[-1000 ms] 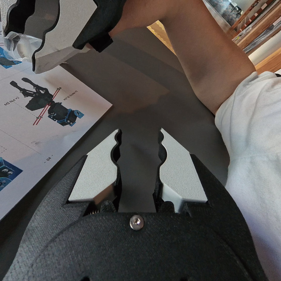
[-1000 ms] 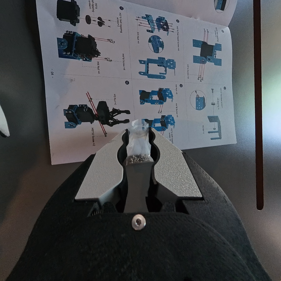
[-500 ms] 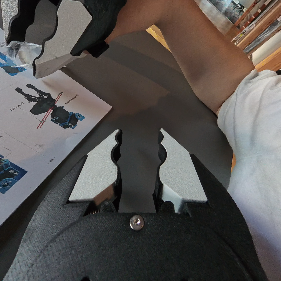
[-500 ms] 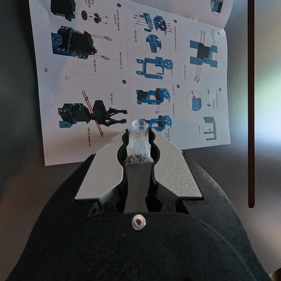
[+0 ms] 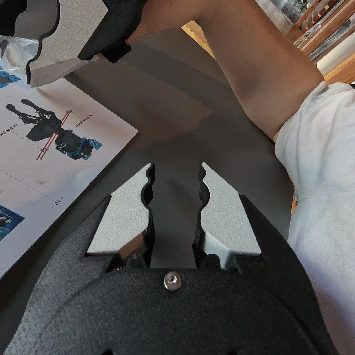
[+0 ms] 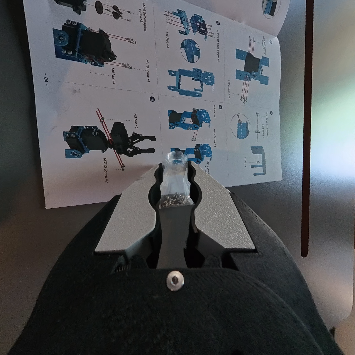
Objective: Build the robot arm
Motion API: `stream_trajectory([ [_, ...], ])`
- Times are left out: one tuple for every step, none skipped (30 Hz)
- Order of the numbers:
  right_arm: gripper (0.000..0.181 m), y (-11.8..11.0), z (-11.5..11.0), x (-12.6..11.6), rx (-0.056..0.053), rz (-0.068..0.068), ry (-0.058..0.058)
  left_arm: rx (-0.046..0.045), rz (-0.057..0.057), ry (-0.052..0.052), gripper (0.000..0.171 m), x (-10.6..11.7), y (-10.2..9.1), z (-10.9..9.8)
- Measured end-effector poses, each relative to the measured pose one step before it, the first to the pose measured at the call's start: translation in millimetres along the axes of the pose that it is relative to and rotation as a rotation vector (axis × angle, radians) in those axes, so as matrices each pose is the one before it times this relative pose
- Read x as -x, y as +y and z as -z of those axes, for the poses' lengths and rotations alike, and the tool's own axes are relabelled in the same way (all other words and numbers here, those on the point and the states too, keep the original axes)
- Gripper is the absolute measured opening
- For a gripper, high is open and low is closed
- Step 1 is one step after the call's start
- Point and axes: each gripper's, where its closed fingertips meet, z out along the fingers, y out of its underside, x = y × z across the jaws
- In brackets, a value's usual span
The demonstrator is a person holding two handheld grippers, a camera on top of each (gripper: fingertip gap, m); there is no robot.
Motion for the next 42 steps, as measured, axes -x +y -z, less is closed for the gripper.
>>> stream_trajectory([
  [0.024,0.71,0.00,-1.58,0.0072,0.0074,0.0122,-0.00080,-0.0010,0.0005,0.044,-0.21,-0.21,0.22],
  [0.024,0.97,-0.03,-2.53,0.0103,0.0098,0.0189,-0.00267,-0.0014,-0.0006,0.044,-0.28,-0.51,0.44],
  [0.024,0.72,0.00,-2.78,0.0111,0.0152,0.0235,-0.00377,-0.0012,0.0008,0.044,-0.48,-0.66,0.36],
  [0.024,-0.34,-0.04,-1.54,0.0067,0.0223,0.0206,-0.00101,-0.0003,0.0021,0.044,-0.61,-0.02,0.05],
  [0.024,-0.97,0.02,-0.66,0.0051,0.0296,0.0187,0.00226,-0.0002,0.0026,0.044,-0.80,0.56,-0.41],
  [0.024,-0.16,0.03,-1.28,0.0122,0.0417,0.0260,0.00654,-0.0012,0.0025,0.044,-0.88,1.35,-0.90],
  [0.024,0.29,-0.02,-0.93,0.0130,0.0497,0.0265,0.00910,-0.0028,0.0038,0.044,-1.37,1.79,-1.13],
  [0.023,0.60,-0.14,-1.29,0.0117,0.0482,0.0276,0.00673,-0.0063,0.0016,0.045,-1.48,1.37,-0.75],
  [0.023,1.60,-0.59,-1.37,0.0159,0.0409,0.0245,0.00140,-0.0098,-0.0023,0.045,-1.04,0.39,-0.17],
  [0.022,1.22,-0.92,0.56,0.0123,0.0291,0.0102,-0.00158,-0.0070,-0.0008,0.045,-0.96,-0.05,0.16],
  [0.021,0.08,-0.41,-0.12,0.0046,0.0179,0.0098,-0.00143,-0.0031,0.0015,0.044,-1.06,-0.14,0.00],
  [0.021,-0.32,-0.16,-0.50,0.0029,0.0166,0.0096,0.00209,-0.0006,0.0021,0.044,-0.56,0.29,-0.26],
  [0.021,0.22,-0.12,-0.09,0.0074,0.0158,0.0059,0.00496,0.0013,0.0027,0.045,-0.45,0.88,-0.51],
  [0.021,-0.10,0.18,-0.23,0.0066,0.0114,0.0047,0.00373,0.0022,0.0022,0.045,-0.26,0.78,-0.35],
  [0.021,0.04,0.35,-1.17,0.0065,0.0161,0.0118,-0.00119,0.0004,0.0002,0.045,0.06,-0.10,0.10],
  [0.021,0.33,0.53,-2.21,0.0067,0.0218,0.0196,-0.00196,0.0002,0.0013,0.045,-0.46,-0.32,0.37],
  [0.021,0.13,0.30,-1.05,0.0069,0.0176,0.0118,-0.00030,0.0008,0.0038,0.045,-0.79,-0.13,0.08],
  [0.021,-0.99,-0.10,0.89,0.0041,0.0092,-0.0032,0.00109,0.0008,0.0028,0.045,-0.65,0.07,0.01],
  [0.022,-1.48,-0.77,2.88,0.0018,-0.0036,-0.0186,0.00170,0.0012,0.0019,0.045,-0.26,0.40,-0.16],
  [0.021,-0.18,-0.98,1.28,0.0024,-0.0108,-0.0113,0.00191,0.0022,0.0028,0.045,-0.42,0.36,-0.20],
  [0.022,0.09,-0.38,-1.12,-0.0060,-0.0070,0.0020,0.00106,0.0018,0.0032,0.045,-0.52,0.23,-0.15],
  [0.021,-0.16,0.44,0.90,-0.0058,-0.0178,-0.0134,-0.00005,0.0005,0.0021,0.045,-0.54,0.05,-0.07],
  [0.022,-1.29,1.52,2.04,0.0003,-0.0215,-0.0244,-0.00054,-0.0004,0.0024,0.045,-0.72,-0.24,-0.01],
  [0.021,-1.80,1.69,2.85,0.0049,-0.0110,-0.0302,-0.00021,-0.0004,0.0022,0.045,-0.75,-0.19,-0.22],
  [0.019,0.90,1.08,4.28,0.0211,-0.0148,-0.0478,-0.00021,0.0004,0.0038,0.045,-1.06,-0.11,-0.51],
  [0.021,3.51,1.51,1.60,0.0324,-0.0336,-0.0431,0.00036,-0.0008,0.0051,0.045,-1.38,-0.03,-0.83],
  [0.023,3.32,1.55,0.88,0.0238,-0.0414,-0.0412,0.00517,-0.0038,0.0003,0.046,-0.77,0.66,-1.26],
  [0.023,2.54,0.87,1.88,0.0100,-0.0398,-0.0450,0.00423,-0.0076,-0.0044,0.046,-0.40,0.54,-1.12],
  [0.024,2.05,0.53,0.50,0.0046,-0.0339,-0.0314,-0.00071,-0.0088,-0.0041,0.046,-0.73,-0.22,-0.68],
  [0.023,1.67,0.15,1.06,0.0008,-0.0184,-0.0268,-0.00136,-0.0072,0.0007,0.046,-2.04,-0.09,-0.56],
  [0.021,2.43,-0.22,3.10,0.0067,-0.0111,-0.0388,-0.00177,-0.0045,0.0059,0.046,-3.15,0.10,-0.53],
  [0.021,1.41,0.23,0.05,0.0061,-0.0063,-0.0214,0.00102,-0.0038,0.0100,0.046,-4.14,0.32,-0.66],
  [0.021,1.24,-0.10,-0.10,0.0074,-0.0033,-0.0214,0.00357,-0.0048,0.0098,0.046,-4.10,0.66,-0.75],
  [0.021,1.77,-0.13,1.96,0.0154,-0.0097,-0.0347,0.00286,-0.0077,0.0048,0.046,-3.13,0.54,-0.60],
  [0.021,2.10,0.52,3.16,0.0245,-0.0148,-0.0412,0.00204,-0.0089,0.0005,0.046,-1.94,0.30,-0.46],
  [0.021,2.48,1.10,2.23,0.0325,-0.0096,-0.0356,0.00164,-0.0067,0.0009,0.047,-1.36,0.17,-0.20],
  [0.021,1.65,1.41,0.14,0.0250,-0.0049,-0.0205,0.00195,-0.0029,0.0018,0.047,-1.02,0.30,-0.11],
  [0.021,0.65,1.20,1.02,0.0159,-0.0109,-0.0286,0.00083,-0.0007,0.0001,0.047,0.01,0.26,0.06],
  [0.021,-0.76,1.07,-0.78,0.0058,-0.0103,-0.0160,0.00072,0.0009,-0.0017,0.047,0.84,0.62,0.12],
  [0.021,-1.46,0.74,-0.19,-0.0035,-0.0032,-0.0142,0.00282,0.0044,0.0001,0.047,0.93,0.99,0.03],
  [0.020,-0.60,0.16,1.97,-0.0014,0.0006,-0.0220,0.00336,0.0083,0.0055,0.047,0.23,0.53,-0.09],
  [0.020,-0.65,-0.38,0.81,-0.0014,0.0035,-0.0099,0.00089,0.0080,0.0060,0.047,-0.10,0.06,-0.05],
])
